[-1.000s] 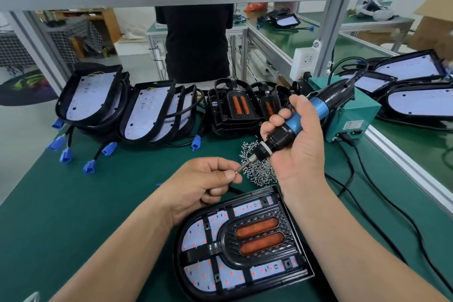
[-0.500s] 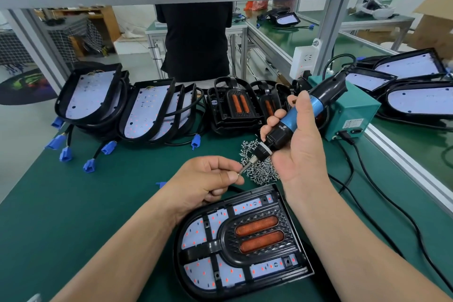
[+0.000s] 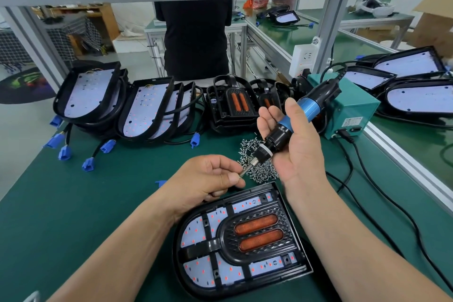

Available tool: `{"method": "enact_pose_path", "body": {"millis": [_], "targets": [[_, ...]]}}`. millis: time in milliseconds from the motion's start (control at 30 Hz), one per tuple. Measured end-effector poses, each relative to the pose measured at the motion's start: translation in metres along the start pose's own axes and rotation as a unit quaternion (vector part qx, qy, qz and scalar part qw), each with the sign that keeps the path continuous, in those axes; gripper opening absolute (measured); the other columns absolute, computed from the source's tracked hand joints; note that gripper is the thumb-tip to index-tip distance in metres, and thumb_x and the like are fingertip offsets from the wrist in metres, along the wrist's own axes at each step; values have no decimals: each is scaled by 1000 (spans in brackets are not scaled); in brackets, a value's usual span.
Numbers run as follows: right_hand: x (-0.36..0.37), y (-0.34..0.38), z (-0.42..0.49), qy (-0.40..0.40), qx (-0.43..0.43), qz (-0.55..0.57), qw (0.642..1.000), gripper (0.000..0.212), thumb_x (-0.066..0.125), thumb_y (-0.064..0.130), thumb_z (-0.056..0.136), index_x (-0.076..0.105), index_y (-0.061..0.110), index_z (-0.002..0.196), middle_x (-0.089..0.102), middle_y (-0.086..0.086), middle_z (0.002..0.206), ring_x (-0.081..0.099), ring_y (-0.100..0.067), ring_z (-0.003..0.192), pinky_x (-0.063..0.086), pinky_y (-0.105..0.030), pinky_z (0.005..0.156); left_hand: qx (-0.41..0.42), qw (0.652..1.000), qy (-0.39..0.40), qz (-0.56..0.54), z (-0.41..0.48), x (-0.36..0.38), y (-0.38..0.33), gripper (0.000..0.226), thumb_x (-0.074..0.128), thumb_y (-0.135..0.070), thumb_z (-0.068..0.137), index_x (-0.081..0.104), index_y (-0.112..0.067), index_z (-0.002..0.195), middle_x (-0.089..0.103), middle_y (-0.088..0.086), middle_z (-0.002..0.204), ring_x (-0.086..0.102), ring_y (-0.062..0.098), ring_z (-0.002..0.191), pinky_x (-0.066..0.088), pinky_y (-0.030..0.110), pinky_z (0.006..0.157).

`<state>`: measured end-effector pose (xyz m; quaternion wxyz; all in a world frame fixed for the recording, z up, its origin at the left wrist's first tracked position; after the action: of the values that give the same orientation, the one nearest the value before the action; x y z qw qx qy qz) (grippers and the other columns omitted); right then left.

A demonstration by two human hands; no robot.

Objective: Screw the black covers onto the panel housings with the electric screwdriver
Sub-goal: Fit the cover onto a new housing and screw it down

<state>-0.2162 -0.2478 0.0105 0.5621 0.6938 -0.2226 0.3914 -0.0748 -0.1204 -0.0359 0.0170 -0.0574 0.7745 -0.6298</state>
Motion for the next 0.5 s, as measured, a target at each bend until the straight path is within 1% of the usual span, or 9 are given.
{"method": "enact_pose_path", "body": {"millis": [67, 167, 267, 333, 400, 433, 500], "targets": [[-2, 0, 1, -11, 2, 4, 1000, 26, 75, 19, 99, 61, 7, 117, 73, -10, 87, 77, -26, 84, 62, -33, 72, -4, 1000, 2, -7, 0, 0, 0, 26, 76, -15, 85, 72, -9, 111, 79, 12, 97, 37, 7, 53, 30, 14, 44], [-3, -1, 1, -16, 6, 20, 1000, 22, 72, 15, 100, 56, 9, 114, 63, -6, 81, 64, -18, 68, 55, -30, 62, -8, 1000, 4, -16, -1, 1, 0, 19, 74, -9, 94, 71, -6, 113, 79, 11, 96, 39, 4, 52, 31, 13, 45], [-5, -2, 1, -27, 11, 29, 999, 24, 72, 15, 100, 53, 10, 114, 60, -4, 78, 59, -16, 64, 52, -30, 59, -16, 1000, 8, -21, -2, 2, -1, 16, 67, -9, 100, 70, -3, 115, 77, 8, 90, 38, 3, 50, 30, 12, 45], [-6, -2, 1, -30, 11, 37, 999, 26, 72, 15, 99, 52, 11, 115, 60, -4, 77, 59, -16, 63, 52, -30, 58, -21, 1000, 13, -19, -3, 3, -2, 20, 65, -13, 102, 69, -1, 117, 75, 2, 80, 37, 3, 49, 29, 12, 46], [-7, -2, 2, -34, 13, 45, 998, 28, 73, 15, 99, 51, 11, 117, 60, -4, 77, 59, -16, 63, 52, -30, 58, -28, 999, 12, -13, -5, 3, -2, 28, 65, -22, 101, 70, 0, 116, 69, -1, 72, 35, 3, 48, 28, 13, 46], [-8, -2, 2, -37, 13, 49, 998, 29, 73, 15, 99, 51, 11, 118, 60, -4, 77, 59, -15, 63, 52, -30, 57, -32, 999, 8, -14, -6, 3, -3, 32, 65, -26, 100, 70, 1, 116, 68, 1, 73, 35, 4, 48, 27, 13, 46], [-8, -1, 3, -41, 16, 56, 997, 28, 72, 14, 99, 52, 11, 118, 60, -4, 76, 58, -15, 62, 52, -29, 57, -29, 999, -1, -35, -8, 3, -5, 32, 61, -25, 102, 70, 2, 116, 70, 6, 79, 36, 4, 48, 26, 13, 45]]}}
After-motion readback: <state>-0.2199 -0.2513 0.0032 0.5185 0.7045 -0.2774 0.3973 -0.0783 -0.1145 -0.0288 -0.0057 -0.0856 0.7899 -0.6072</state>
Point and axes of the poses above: each hand's wrist, its own z-axis towards the middle knuckle, its own x-axis out of the palm, y = z × x, the point moved 7 cm from there along z, towards the middle knuckle
